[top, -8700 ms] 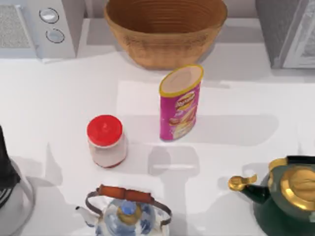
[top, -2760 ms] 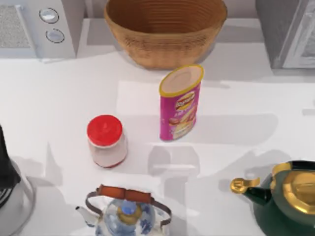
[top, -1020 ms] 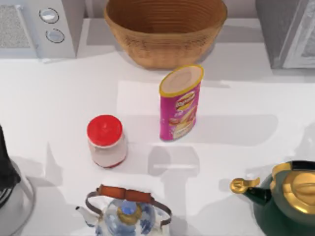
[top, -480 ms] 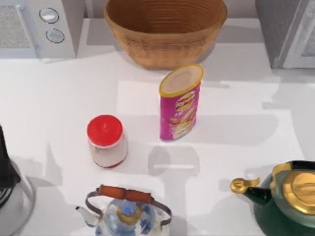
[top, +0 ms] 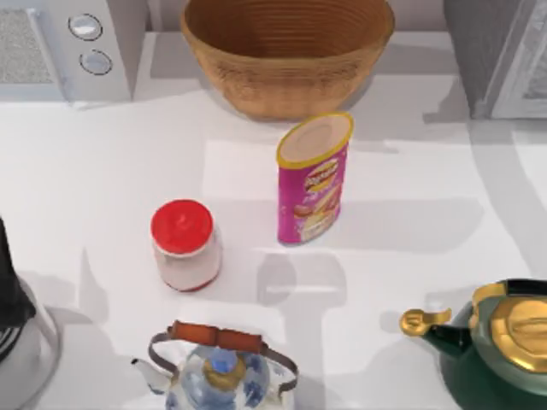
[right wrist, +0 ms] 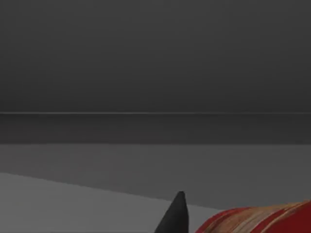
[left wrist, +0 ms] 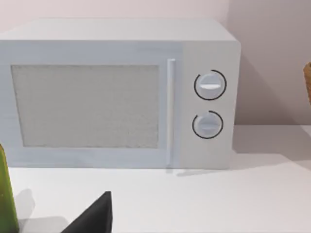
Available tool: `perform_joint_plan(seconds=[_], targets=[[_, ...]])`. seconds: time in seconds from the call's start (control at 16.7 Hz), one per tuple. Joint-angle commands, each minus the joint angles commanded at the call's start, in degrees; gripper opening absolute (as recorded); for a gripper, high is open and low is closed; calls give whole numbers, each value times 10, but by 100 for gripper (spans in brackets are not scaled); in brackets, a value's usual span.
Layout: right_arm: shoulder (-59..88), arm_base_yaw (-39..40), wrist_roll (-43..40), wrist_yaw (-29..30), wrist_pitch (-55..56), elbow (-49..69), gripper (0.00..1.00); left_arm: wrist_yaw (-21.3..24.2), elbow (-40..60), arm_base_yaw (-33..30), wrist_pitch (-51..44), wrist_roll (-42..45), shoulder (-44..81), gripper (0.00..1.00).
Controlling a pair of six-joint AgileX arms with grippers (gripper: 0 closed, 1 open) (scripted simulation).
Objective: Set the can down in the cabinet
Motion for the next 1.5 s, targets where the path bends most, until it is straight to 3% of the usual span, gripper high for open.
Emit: perform_joint_plan(seconds=[0.72,1.5], targets=[[75,-2,3,3,-27,96,0,0,0,0,0,0,0,100],[447,-42,2,-31,-149,603,0,0,0,0,0,0,0,100]])
